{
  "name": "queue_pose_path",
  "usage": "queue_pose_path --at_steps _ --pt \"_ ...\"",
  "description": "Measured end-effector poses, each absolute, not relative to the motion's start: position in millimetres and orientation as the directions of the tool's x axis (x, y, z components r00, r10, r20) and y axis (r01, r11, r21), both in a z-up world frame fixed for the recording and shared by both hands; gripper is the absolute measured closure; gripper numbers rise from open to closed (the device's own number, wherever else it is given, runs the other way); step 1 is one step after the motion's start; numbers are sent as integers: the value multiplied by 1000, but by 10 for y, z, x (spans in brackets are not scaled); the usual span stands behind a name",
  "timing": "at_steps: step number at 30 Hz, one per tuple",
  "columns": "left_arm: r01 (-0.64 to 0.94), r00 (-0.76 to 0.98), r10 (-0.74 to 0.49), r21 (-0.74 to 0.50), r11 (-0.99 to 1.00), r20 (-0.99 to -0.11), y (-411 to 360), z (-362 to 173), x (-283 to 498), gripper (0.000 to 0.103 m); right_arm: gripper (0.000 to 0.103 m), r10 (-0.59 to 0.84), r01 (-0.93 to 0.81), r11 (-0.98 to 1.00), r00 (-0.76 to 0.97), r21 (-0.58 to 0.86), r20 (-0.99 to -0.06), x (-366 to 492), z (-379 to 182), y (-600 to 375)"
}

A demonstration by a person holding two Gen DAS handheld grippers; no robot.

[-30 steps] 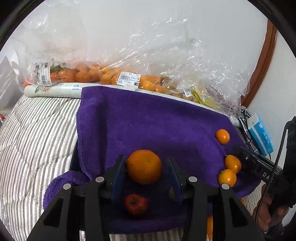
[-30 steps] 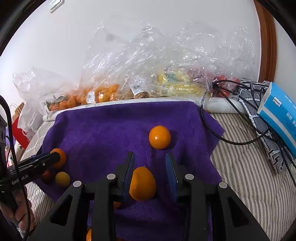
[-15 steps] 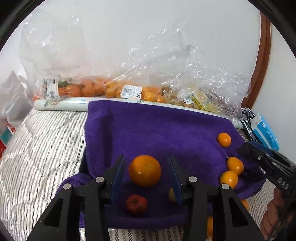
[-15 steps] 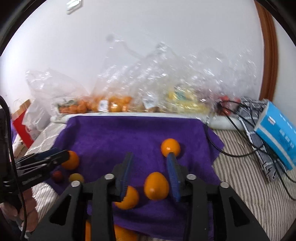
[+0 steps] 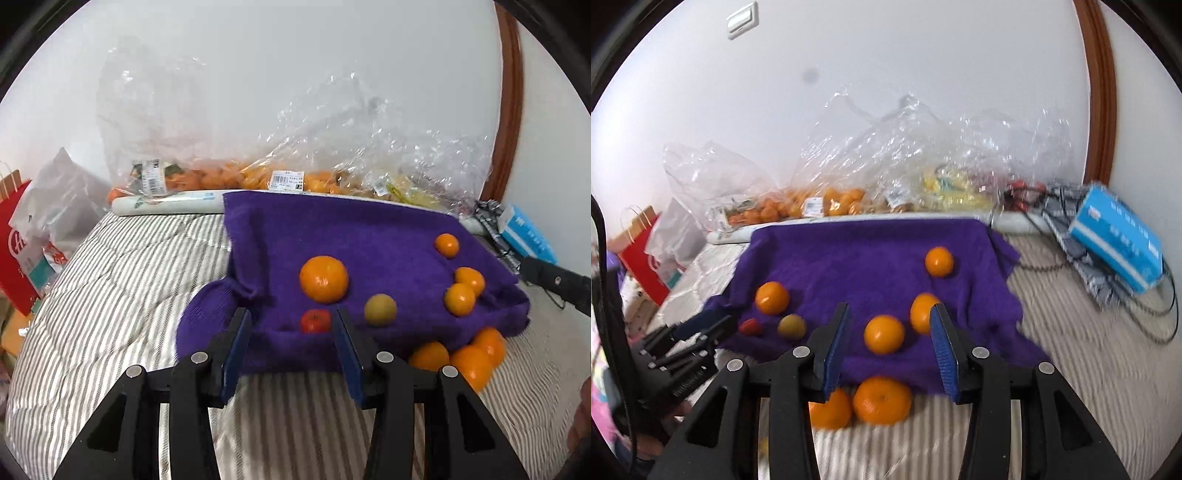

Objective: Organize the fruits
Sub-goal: 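Withdraw both open tools from the towel toward the loose fruit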

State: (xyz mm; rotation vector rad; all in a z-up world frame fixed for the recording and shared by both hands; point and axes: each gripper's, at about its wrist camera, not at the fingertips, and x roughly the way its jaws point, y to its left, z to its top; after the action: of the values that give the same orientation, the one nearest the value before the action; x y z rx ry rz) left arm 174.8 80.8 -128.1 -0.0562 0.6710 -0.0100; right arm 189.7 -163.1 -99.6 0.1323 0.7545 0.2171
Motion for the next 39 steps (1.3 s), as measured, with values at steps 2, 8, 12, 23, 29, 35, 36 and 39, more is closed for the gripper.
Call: queue_pose_path --at_steps 2,8,12,23,29,35,36,39 --pt "-20 774 -32 -75 997 -633 892 -1290 1662 60 59 255 -142 965 695 219 -673 1807 -998 -1626" --pt "-39 742 -85 -168 985 -665 1124 -1354 1521 60 59 278 -178 961 621 214 -733 1534 -1208 -1420" --pt "-50 712 -124 -226 973 -691 1225 -1414 1495 60 64 318 -208 948 580 242 -750 1394 -1345 -1283" --pt "-79 708 -122 -249 965 -696 1282 -1451 1478 60 64 166 -155 984 647 84 -744 1435 -1438 -1342" --pt "-72 690 -127 -241 968 -712 1239 -1484 1518 58 64 191 -167 980 616 110 -764 1635 -1567 -1428" --pt "-46 686 -140 -234 971 -714 1182 -1490 1539 57 61 188 -199 977 617 79 -764 1727 -1608 -1372" --pt "-41 684 -142 -232 972 -716 1171 -1492 1546 57 60 187 -207 976 612 72 -769 1750 -1630 -1369" --pt "-30 678 -151 -232 972 -720 1155 -1501 1564 57 60 194 -214 974 598 78 -778 1807 -1690 -1394"
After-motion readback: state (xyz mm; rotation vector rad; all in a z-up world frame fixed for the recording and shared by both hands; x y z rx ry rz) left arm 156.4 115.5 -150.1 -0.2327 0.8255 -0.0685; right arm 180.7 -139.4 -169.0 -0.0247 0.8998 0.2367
